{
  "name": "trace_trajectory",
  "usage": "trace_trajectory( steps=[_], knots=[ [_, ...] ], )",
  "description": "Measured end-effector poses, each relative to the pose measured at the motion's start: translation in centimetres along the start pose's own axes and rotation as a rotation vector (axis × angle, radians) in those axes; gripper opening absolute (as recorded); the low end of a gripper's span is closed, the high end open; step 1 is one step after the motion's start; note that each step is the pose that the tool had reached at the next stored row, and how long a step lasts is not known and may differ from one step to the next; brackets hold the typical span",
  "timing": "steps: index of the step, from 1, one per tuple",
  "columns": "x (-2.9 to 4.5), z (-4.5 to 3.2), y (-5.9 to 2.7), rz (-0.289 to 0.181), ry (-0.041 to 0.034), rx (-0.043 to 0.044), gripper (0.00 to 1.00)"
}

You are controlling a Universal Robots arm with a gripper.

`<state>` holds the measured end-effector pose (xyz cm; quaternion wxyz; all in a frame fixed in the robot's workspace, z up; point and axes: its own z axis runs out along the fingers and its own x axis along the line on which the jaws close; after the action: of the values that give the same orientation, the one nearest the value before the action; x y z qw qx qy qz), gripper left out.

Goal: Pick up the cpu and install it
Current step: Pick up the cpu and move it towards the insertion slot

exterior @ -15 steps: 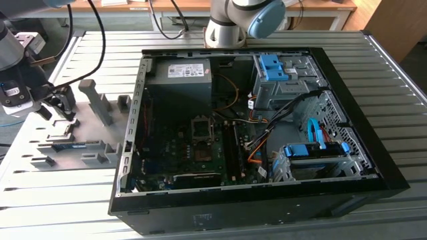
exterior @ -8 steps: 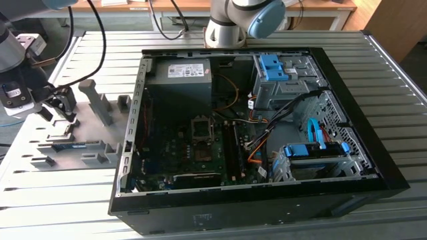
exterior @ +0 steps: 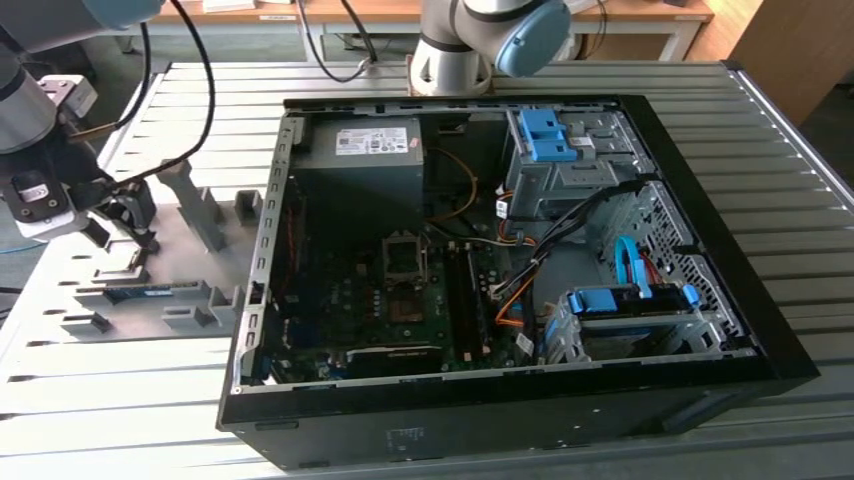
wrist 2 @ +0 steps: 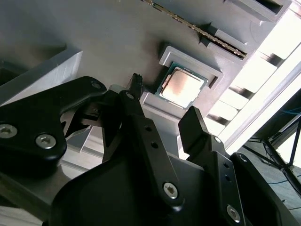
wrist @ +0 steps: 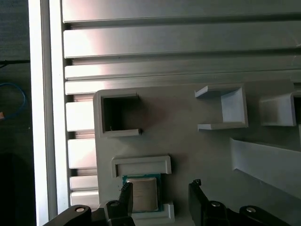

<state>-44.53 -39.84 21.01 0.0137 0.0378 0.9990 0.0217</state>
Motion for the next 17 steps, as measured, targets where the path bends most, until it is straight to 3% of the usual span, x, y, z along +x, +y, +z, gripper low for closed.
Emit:
trace_trajectory(
  steps=[7, 14, 17],
  knots=[
    [0.82, 0.86, -0.13, -0.002, 0.0002, -0.0003, 0.59],
    [1.0, 1.33, -0.29, -0.071, 0.0034, -0.0023, 0.59],
    [1.24, 1.52, -0.37, -0.078, 0.0036, -0.0025, 0.59]
  ],
)
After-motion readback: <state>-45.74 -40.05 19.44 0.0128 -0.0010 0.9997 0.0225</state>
